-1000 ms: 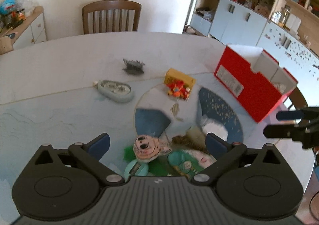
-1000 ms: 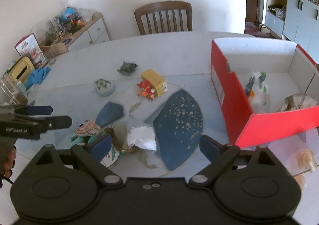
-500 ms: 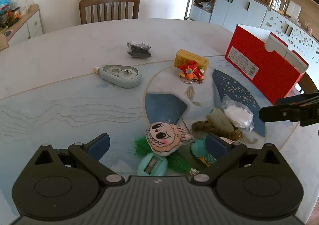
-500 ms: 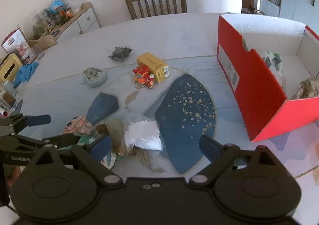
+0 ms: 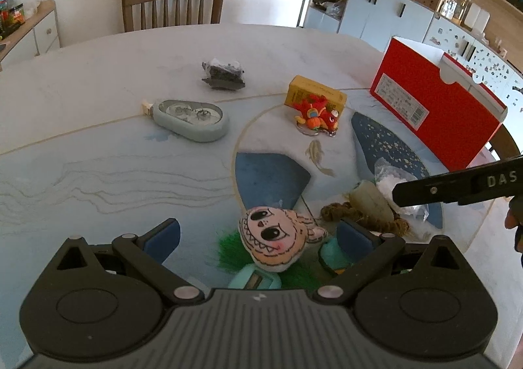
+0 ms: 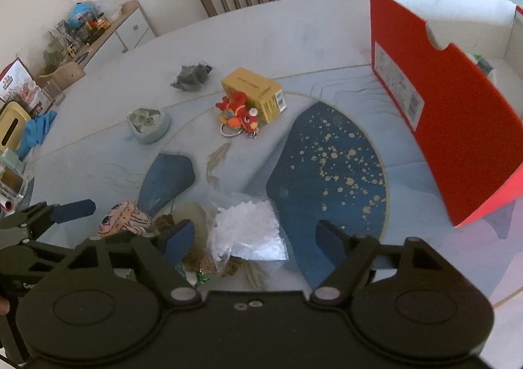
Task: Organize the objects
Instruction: 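Move both grippers back to the table toward the plush and white granule bag, then grasp the cartoon plush with the left gripper while the right grasps the white granule bag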
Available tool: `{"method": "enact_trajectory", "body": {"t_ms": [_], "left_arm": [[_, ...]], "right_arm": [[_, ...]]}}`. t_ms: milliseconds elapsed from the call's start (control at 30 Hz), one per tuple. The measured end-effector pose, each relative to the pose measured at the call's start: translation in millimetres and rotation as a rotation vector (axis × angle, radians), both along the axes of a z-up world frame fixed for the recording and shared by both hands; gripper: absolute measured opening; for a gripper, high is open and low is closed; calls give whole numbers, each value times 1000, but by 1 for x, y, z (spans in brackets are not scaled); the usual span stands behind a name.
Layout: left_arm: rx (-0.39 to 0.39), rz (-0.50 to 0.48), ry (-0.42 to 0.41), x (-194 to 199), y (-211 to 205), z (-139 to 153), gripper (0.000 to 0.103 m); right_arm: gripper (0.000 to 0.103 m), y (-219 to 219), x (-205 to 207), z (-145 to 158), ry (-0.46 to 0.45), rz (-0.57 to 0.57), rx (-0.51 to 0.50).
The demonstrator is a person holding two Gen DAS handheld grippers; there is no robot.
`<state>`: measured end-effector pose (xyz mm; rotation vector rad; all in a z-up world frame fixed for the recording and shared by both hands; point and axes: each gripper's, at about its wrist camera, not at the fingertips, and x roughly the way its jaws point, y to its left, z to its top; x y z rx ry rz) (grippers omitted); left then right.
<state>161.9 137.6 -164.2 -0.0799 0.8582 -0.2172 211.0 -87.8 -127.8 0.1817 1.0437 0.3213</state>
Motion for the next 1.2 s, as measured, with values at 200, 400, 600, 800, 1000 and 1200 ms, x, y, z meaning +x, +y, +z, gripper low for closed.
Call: {"method": "enact_trajectory", "body": {"t_ms": [200,400,600,800,1000,1200], "left_arm": [[-12,-31,-10,1,-2,1,85],[-4,-57,-14,-1,-7,2,64],[13,-74,-16,-1,-12,4,56],[9,-70,-13,-2,-12,5,46],[-6,-59,-11,-2,-10,12,41],[-22,-43,-24,-6,-9,25,40]], "right_arm": [[68,-2,5,-5,33,-10,51],[59,-3,5,-9,50,-21,75],[54,-5,5,-9,54,-31,93],[39,-7,4,-7,44,-32,108],[34,-12,3,0,17,-47,110],[33,-21,-4,14,-19,-54,111]]}}
